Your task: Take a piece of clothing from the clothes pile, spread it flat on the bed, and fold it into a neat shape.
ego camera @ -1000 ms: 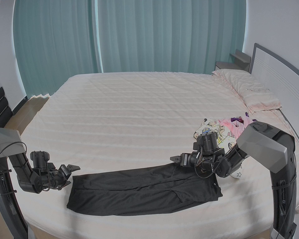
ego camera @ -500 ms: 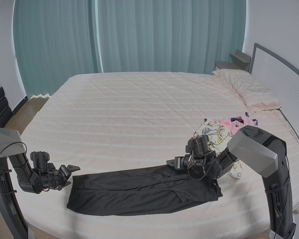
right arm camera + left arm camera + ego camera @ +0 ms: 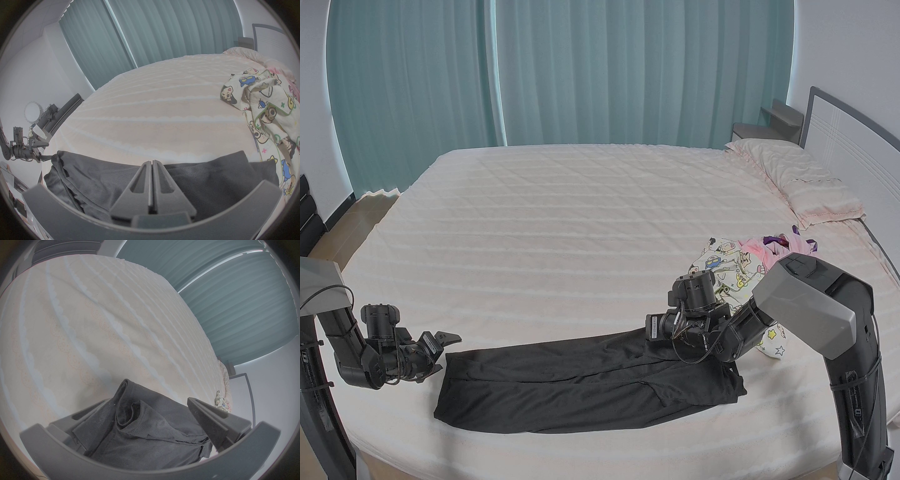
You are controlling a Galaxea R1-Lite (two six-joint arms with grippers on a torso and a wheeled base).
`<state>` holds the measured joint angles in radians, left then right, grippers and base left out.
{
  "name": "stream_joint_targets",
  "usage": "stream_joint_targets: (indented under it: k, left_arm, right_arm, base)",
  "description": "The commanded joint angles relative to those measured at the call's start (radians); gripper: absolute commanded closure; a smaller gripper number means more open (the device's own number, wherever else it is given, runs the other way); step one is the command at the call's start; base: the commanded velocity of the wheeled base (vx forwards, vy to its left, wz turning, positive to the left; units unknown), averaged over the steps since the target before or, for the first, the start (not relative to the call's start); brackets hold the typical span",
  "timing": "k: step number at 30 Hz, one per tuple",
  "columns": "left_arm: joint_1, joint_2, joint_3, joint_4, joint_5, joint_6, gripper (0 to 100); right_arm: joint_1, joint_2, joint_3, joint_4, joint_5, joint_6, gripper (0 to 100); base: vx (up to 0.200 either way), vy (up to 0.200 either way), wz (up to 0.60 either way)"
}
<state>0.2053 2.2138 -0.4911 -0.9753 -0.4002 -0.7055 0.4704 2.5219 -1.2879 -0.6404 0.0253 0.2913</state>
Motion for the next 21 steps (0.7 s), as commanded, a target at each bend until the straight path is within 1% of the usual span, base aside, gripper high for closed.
stream_joint_targets:
  k: [1, 6, 7, 13, 16, 18, 19, 21]
  left_arm:
    - [0.0, 0.001, 0.0, 0.0, 0.0, 0.0, 0]
    - [0.0, 0.001, 0.0, 0.0, 0.0, 0.0, 0]
    - [0.0, 0.001, 0.0, 0.0, 0.0, -0.002, 0]
    - [0.0, 0.003, -0.001, 0.0, 0.001, -0.002, 0]
    - [0.002, 0.003, -0.004, 0.0, 0.001, -0.005, 0]
    - [0.0, 0.001, -0.009, 0.0, 0.003, -0.005, 0]
    - [0.0, 0.003, -0.011, 0.0, 0.003, -0.005, 0]
    - [0.0, -0.003, -0.012, 0.0, 0.004, -0.003, 0]
  right_arm:
    - [0.008, -0.011, 0.007, -0.001, 0.001, 0.0, 100]
    - [0.014, -0.008, 0.01, -0.001, 0.001, 0.0, 100]
    - [0.014, -0.008, 0.01, -0.002, 0.001, 0.002, 0]
    - [0.007, -0.015, 0.012, -0.035, 0.001, 0.014, 0]
    - [-0.004, -0.049, 0.038, -0.053, -0.002, 0.026, 0]
    - [-0.015, -0.084, 0.065, -0.056, -0.002, 0.071, 0]
    - [-0.015, -0.087, 0.067, -0.056, -0.002, 0.075, 0]
    - [-0.021, -0.134, 0.11, -0.061, -0.004, 0.137, 0]
  base:
    - [0.0, 0.0, 0.0]
    - [0.0, 0.0, 0.0]
    - [0.0, 0.0, 0.0]
    - [0.0, 0.0, 0.0]
    - [0.0, 0.0, 0.0]
    - [0.0, 0.0, 0.0]
    - [0.0, 0.0, 0.0]
    - [0.0, 0.0, 0.0]
